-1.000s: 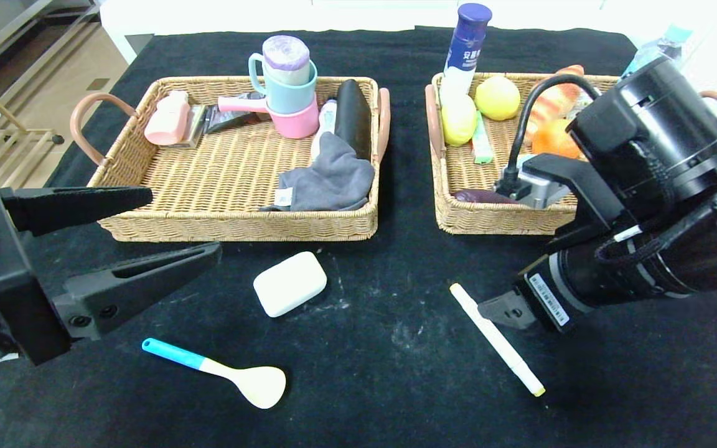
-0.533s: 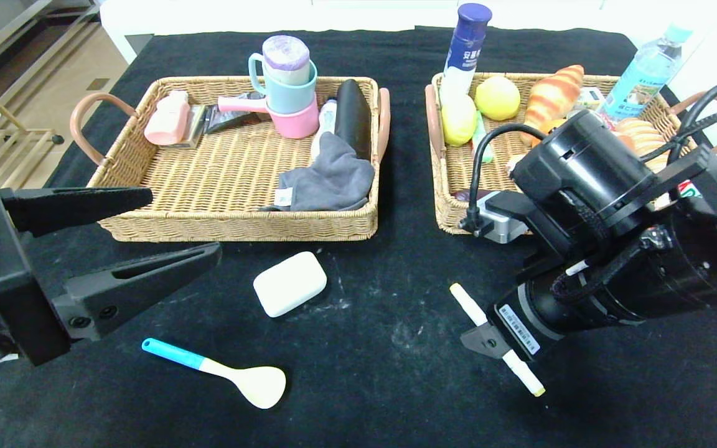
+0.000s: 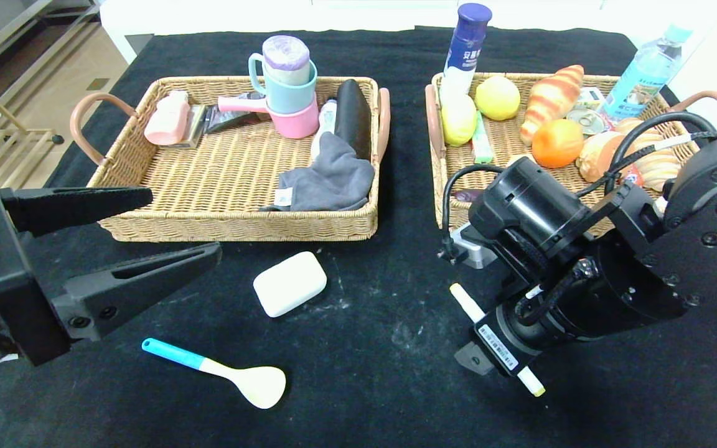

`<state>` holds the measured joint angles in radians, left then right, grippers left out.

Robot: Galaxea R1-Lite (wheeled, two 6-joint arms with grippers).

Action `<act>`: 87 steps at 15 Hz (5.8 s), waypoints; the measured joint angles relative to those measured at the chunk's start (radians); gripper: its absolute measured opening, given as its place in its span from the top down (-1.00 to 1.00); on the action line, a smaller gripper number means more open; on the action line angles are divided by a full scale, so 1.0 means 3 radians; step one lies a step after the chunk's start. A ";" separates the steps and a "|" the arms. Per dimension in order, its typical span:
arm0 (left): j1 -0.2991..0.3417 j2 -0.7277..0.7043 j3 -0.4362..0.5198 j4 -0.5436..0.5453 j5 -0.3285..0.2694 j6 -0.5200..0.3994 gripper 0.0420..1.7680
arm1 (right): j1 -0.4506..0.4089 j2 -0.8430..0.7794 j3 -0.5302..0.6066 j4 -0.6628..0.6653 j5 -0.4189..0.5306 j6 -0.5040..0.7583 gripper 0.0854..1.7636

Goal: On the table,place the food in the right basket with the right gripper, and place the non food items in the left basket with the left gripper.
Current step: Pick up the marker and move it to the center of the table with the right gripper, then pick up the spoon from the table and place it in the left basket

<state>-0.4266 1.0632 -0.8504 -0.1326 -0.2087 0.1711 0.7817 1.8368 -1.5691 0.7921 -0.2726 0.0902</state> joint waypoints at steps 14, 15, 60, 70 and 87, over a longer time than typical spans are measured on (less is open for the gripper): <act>0.0000 0.0009 0.0001 0.0000 -0.0001 0.0000 -0.94 | -0.0006 0.0117 0.0000 -0.0001 -0.0001 0.0048 -0.05; 0.0000 0.0011 0.0001 0.0000 -0.0001 0.0000 -0.94 | -0.0008 0.0120 0.0000 -0.0003 -0.0001 0.0049 0.07; 0.0004 0.0005 -0.0004 -0.0009 0.0000 -0.0011 -0.94 | 0.0552 0.0473 -0.0657 -0.0617 0.0379 0.1345 0.81; 0.0005 0.0003 -0.0004 -0.0018 0.0004 -0.0017 -0.94 | 0.0519 0.0511 -0.0660 -0.0636 0.0399 0.1522 0.81; 0.0005 0.0000 -0.0004 -0.0018 0.0002 -0.0017 -0.94 | 0.0509 0.0516 -0.0665 -0.0633 0.0467 0.1522 -0.72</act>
<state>-0.4251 1.0632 -0.8515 -0.1381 -0.2081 0.1660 0.9343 1.9915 -1.7685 0.6023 -0.1326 0.5468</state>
